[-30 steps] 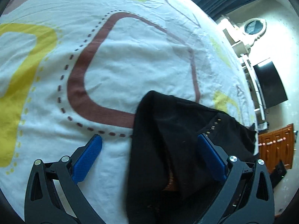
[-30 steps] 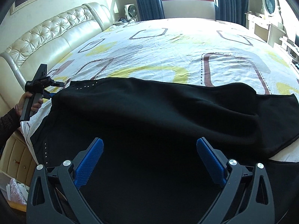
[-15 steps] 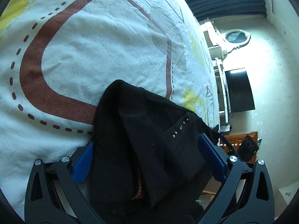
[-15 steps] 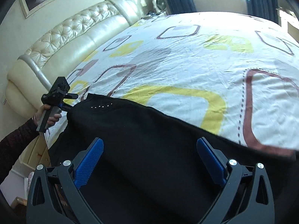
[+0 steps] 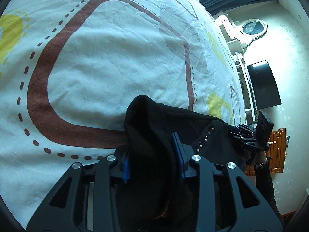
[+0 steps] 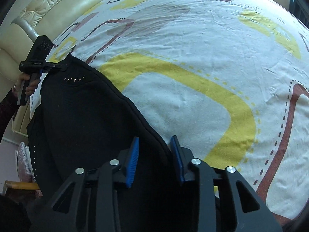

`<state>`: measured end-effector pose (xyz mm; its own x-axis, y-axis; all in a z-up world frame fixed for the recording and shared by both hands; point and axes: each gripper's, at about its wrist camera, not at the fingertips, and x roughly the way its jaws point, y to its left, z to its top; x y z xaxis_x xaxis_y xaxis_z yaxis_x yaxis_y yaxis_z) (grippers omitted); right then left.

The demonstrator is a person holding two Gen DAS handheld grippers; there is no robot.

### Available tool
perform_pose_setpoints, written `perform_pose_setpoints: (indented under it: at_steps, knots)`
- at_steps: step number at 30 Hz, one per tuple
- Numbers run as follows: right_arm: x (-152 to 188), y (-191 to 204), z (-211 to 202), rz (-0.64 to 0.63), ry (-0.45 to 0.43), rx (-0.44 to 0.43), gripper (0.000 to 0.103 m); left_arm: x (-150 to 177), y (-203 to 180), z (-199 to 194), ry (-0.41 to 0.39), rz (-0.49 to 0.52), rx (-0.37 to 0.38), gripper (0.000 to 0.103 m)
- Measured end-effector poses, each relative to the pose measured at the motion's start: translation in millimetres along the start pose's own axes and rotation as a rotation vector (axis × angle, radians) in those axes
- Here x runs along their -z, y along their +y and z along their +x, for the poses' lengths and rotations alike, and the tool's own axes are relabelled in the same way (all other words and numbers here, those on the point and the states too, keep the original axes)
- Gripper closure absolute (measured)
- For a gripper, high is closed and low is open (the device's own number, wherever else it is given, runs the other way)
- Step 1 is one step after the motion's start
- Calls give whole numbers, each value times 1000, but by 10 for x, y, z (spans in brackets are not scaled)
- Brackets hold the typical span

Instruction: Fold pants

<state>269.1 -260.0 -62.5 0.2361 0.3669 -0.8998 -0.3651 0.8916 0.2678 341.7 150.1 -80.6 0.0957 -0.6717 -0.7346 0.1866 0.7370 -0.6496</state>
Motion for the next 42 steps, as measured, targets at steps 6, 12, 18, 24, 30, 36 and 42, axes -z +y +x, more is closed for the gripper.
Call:
perform_pose_setpoints:
  at_steps: [6, 12, 18, 24, 30, 36, 42]
  knots:
    - [35, 132, -220, -14, -38, 39, 95, -42, -122, -100, -65, 48, 3, 85]
    - [49, 315, -555, -7, -139, 70, 96, -109, -202, -347, -139, 46, 101, 95]
    - [315, 691, -1006, -40, -274, 101, 96, 134, -532, -609, -175, 195, 208, 95]
    - [880, 1144, -1335, -72, -351, 113, 96, 691, -662, -1002, -235, 260, 340, 95]
    - [1542, 1488, -1120, -142, -292, 143, 96, 1478, -314, -1175, -245, 197, 369, 89]
    - [2058, 1621, -566, -193, -149, 137, 91, 2112, 245, -936, -170, 53, 274, 76]
    - [2176, 1570, -595, -96, -160, 90, 65, 2477, 601, -1095, -237, -136, 257, 26]
